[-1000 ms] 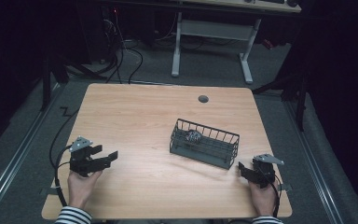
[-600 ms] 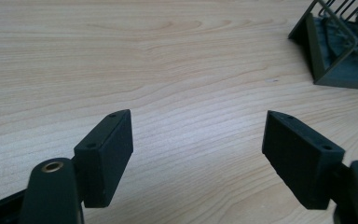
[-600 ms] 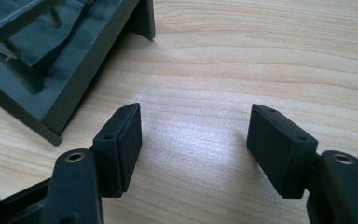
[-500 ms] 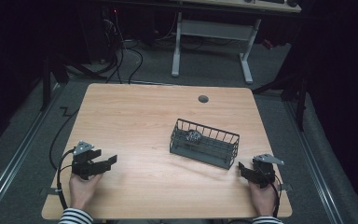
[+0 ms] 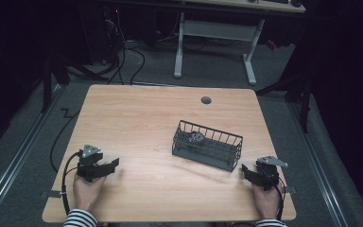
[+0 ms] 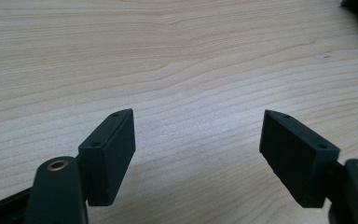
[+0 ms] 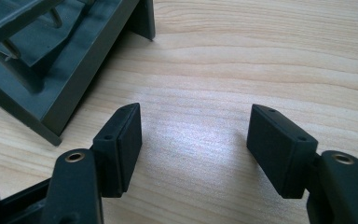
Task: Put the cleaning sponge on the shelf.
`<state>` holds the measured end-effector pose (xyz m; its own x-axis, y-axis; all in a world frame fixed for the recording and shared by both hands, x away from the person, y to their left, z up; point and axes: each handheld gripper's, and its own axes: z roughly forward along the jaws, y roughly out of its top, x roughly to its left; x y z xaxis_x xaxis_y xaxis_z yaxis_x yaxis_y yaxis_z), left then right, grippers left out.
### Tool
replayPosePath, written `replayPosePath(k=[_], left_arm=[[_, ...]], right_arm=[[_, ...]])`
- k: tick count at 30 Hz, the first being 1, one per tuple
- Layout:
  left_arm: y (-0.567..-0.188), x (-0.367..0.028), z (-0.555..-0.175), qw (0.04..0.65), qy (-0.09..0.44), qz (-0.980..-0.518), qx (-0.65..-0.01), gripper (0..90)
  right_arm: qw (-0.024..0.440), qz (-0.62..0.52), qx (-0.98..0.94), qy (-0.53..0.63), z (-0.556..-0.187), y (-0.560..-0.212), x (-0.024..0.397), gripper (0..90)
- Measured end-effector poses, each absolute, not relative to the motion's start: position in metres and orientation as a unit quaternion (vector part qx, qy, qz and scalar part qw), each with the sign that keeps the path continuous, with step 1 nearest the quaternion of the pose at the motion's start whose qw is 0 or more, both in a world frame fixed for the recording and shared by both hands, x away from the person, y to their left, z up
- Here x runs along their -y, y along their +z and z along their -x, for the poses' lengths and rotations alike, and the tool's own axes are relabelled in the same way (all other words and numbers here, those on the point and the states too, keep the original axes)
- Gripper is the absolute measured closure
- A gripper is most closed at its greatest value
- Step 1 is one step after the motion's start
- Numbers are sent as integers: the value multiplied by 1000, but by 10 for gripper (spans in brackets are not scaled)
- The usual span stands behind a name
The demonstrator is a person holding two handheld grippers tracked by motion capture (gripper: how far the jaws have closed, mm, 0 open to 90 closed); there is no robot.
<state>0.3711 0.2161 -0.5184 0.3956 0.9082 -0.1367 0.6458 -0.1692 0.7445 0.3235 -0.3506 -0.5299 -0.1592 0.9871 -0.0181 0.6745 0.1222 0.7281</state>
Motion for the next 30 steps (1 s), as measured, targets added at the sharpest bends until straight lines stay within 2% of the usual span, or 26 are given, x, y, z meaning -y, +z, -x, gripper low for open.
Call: replayPosePath(k=[30], left_arm=[[-536, -202, -384, 337, 218, -759, -512, 276]], right_arm=[[263, -592, -701, 297, -324, -530, 351, 358]])
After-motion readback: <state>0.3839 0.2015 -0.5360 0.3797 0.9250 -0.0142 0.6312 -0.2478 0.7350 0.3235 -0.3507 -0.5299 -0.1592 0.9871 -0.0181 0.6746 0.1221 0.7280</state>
